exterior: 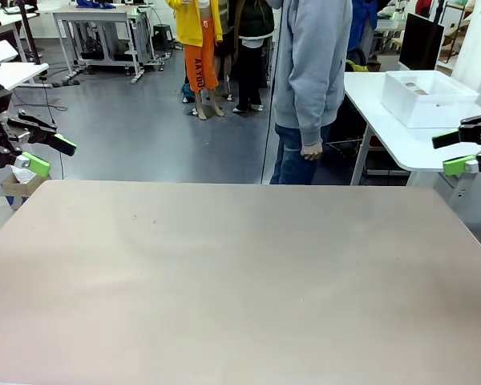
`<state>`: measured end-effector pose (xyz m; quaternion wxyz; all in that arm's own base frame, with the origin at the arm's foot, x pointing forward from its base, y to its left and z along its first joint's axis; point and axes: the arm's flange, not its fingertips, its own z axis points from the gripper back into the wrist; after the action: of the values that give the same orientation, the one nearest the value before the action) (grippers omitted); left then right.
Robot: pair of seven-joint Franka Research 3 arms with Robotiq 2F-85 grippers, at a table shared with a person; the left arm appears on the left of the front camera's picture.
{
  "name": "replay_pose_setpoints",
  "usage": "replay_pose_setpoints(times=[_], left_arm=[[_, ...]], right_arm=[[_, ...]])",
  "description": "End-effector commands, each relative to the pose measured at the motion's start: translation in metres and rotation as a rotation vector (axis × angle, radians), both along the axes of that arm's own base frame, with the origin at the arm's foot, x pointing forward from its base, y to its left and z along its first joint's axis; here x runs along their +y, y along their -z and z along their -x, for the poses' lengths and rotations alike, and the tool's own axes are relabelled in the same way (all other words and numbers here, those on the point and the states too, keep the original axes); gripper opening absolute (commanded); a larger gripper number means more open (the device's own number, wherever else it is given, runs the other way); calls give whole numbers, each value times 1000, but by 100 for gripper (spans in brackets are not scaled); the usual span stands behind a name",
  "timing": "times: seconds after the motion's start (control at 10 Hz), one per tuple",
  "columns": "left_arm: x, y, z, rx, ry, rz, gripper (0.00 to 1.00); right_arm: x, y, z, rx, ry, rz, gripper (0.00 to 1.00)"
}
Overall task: Stack the cups and store them in the basket.
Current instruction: Place the stack of Reusable plastic cups into the Pantry Basket.
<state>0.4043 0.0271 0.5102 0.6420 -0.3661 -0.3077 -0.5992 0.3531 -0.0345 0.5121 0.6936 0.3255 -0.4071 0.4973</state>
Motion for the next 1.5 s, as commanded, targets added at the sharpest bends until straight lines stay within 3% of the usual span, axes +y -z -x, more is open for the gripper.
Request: replay_pose_setpoints(times=[0.0,1.4], left_arm=[[0,-3,2,10,0,-1,100],[0,-3,2,10,0,-1,100]], right_arm=[[2,-1,1,0,10,-24,100],[2,-1,1,0,10,-24,100]])
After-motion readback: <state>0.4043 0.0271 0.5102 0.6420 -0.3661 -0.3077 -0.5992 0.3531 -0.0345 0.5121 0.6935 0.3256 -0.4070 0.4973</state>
